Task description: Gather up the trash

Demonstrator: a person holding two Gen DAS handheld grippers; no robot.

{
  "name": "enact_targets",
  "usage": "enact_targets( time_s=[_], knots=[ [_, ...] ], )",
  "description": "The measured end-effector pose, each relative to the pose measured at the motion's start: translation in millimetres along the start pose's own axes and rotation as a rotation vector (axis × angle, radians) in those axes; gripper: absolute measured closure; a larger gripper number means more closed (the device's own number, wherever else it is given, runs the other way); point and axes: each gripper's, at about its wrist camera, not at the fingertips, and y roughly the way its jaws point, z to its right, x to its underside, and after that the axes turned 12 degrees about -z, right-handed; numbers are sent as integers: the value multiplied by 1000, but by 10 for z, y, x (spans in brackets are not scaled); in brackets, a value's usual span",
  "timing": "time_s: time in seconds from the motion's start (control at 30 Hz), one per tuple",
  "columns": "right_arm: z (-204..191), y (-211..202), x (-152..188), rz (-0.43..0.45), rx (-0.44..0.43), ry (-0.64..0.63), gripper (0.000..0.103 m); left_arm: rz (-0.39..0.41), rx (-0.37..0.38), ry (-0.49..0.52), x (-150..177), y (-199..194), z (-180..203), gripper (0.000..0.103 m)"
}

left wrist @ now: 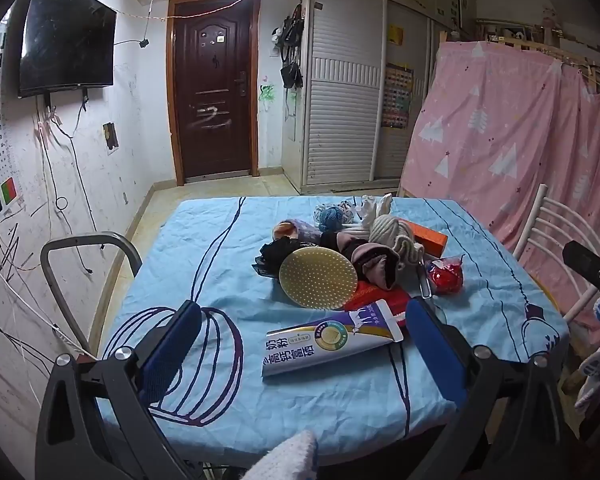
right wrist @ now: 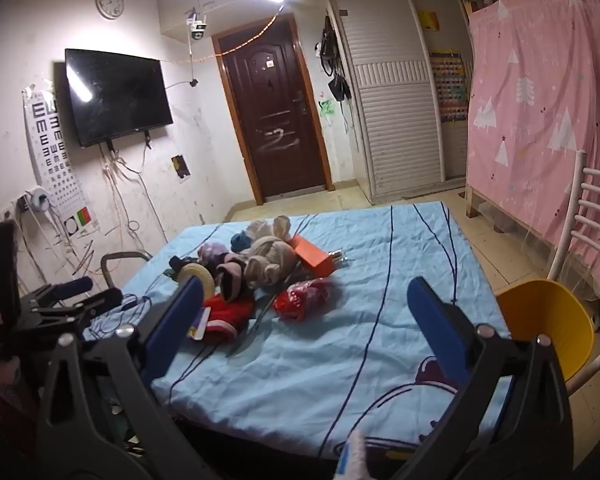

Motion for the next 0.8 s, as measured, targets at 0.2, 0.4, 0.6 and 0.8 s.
enact_targets(
  time_s=[0.2, 0.4, 0.6, 0.8],
  knots=[
    [1, 8, -5, -1, -2, 1, 5, -3, 3, 1, -1, 1, 2, 10],
    [-4, 1, -6, 2, -1, 0, 5, -3, -1, 1, 2, -4, 13, 10],
    [-2, 0, -4, 2, -1, 0, 5, -6, 0, 0, -6, 21, 12, 10],
    [-1, 1, -3, 2, -1, 0, 5, -6, -1, 0, -8, 22, 17, 10]
  ],
)
